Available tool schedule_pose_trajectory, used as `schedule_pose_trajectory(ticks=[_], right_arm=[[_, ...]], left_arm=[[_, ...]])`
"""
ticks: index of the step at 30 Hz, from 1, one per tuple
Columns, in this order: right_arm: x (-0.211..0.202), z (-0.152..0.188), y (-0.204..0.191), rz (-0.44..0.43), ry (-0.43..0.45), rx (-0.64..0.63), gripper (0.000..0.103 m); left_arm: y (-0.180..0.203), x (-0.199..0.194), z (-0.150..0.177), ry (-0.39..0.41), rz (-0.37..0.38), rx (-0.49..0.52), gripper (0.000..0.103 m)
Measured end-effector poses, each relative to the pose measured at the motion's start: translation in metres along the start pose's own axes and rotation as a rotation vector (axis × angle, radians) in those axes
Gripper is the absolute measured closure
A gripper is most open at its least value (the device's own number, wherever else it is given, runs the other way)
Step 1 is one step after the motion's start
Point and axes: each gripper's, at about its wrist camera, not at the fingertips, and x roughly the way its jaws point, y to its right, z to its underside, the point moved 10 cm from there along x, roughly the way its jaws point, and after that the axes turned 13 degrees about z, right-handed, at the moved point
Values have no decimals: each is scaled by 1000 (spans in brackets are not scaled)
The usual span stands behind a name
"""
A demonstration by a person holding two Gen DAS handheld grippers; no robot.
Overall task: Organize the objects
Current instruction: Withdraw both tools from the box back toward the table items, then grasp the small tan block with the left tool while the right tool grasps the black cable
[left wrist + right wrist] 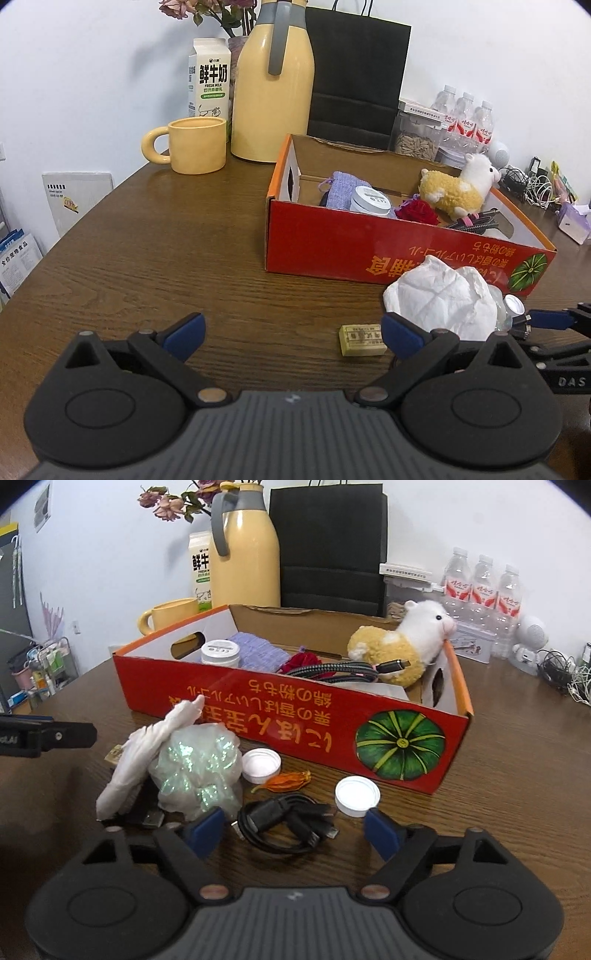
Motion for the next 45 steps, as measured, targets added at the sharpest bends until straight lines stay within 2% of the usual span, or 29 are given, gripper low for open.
schedule_pose_trajectory(ticks=[2,10,21,37,45], right_arm=[[0,1,-1,-6,3,-3,41],[-6,2,-3,-7,36,-2,48],[-19,1,12,72,111,29,49],[-15,3,18,100,123,43,49],[-14,4,18,98,121,44,49]], left_arm=[[0,0,1,0,-1,-2,0],[0,4,3,-11,-2,-5,0],[7,13,3,-40,-6,7,0],[16,34,9,-87,-15,21,0],[29,43,11,-92,18,59,16]])
